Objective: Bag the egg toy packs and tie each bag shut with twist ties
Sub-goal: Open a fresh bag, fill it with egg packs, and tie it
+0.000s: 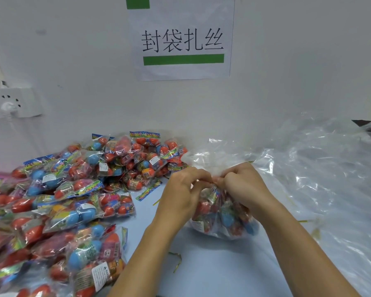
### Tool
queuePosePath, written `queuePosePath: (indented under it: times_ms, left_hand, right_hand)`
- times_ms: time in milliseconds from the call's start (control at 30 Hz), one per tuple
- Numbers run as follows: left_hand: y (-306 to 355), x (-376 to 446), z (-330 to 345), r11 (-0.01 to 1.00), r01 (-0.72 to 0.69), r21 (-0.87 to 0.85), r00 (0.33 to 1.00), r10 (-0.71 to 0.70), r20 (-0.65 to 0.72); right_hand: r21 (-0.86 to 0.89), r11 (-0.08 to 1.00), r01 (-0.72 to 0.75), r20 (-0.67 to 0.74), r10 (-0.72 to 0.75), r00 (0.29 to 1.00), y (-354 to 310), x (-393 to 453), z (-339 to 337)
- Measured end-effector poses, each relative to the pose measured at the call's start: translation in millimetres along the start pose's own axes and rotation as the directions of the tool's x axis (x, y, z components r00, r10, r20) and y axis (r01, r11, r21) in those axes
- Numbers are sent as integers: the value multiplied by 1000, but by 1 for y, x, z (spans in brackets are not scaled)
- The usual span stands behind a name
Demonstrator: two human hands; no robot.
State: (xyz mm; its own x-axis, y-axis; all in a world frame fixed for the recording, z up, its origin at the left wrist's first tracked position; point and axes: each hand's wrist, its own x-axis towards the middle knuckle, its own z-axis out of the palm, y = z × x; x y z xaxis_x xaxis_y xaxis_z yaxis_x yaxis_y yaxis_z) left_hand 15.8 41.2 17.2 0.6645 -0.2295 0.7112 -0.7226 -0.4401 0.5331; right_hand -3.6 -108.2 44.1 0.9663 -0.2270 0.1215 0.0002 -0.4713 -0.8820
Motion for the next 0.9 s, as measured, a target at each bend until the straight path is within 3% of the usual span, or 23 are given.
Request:
queuePosePath:
  times_ms: [100, 200, 300, 433, 533, 767, 900]
  left_hand:
    - [3, 2, 2, 961, 218, -170, 975, -223, -11]
    - [10, 3, 1, 896, 340, -286, 936, -353, 5]
    - [15, 5, 1, 750, 450, -484, 873, -483, 62]
    - [14, 4, 2, 565, 580, -586, 769, -618, 165]
    - [11, 5, 2, 574, 603, -555, 757, -631, 170]
    - [11, 3, 2, 771, 518, -370, 832, -555, 5]
    - [11, 6, -3, 838, 445, -315, 885, -466, 8]
  right_hand:
    - [28, 999, 41, -17, -40, 999, -2, -1, 1]
    - [15, 991, 136, -65, -135, 989, -3, -4, 5]
    - [-24, 971, 236, -63, -237, 969, -4, -8, 10]
    - [-42, 918, 393, -87, -396, 914, -6, -13, 16]
    - [-59, 911, 409, -111, -413, 904, -7, -13, 20]
    - [25, 972, 233, -164, -226, 960, -3, -6, 18]
    - [34, 984, 174, -181, -165, 969, -2, -2, 16]
